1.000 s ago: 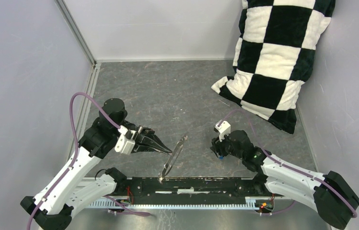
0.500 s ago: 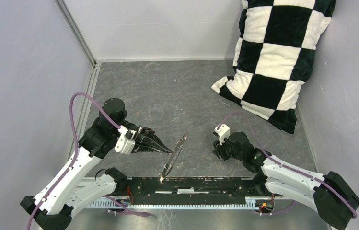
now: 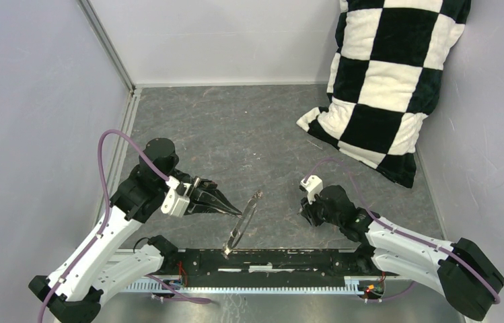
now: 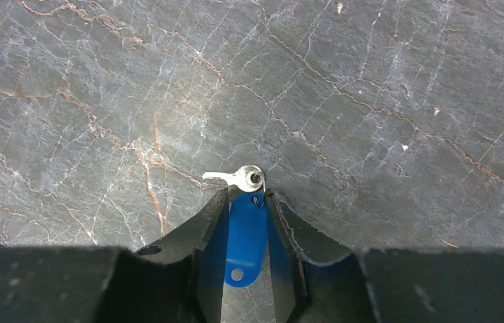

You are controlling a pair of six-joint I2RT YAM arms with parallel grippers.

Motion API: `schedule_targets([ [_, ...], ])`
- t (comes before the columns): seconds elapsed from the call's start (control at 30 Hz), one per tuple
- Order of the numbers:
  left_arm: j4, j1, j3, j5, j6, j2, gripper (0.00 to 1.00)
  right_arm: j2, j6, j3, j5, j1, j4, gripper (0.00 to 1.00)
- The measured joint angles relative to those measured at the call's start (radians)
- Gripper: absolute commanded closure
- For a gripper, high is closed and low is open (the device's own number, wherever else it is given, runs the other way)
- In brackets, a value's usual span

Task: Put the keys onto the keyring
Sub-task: Pick up the key from the center of the board.

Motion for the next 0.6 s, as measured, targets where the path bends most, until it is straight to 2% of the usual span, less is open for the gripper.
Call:
schedule_targets([
  [0.4,0.0,0.0,0.0,0.0,0.0,0.0,0.98,0.021,-0.018,0.012,0.042,0.0,0.002,0.73],
  [0.6,0.0,0.0,0.0,0.0,0.0,0.0,0.98,0.043,-0.026,0.018,0.049,0.0,0.023,0.83],
])
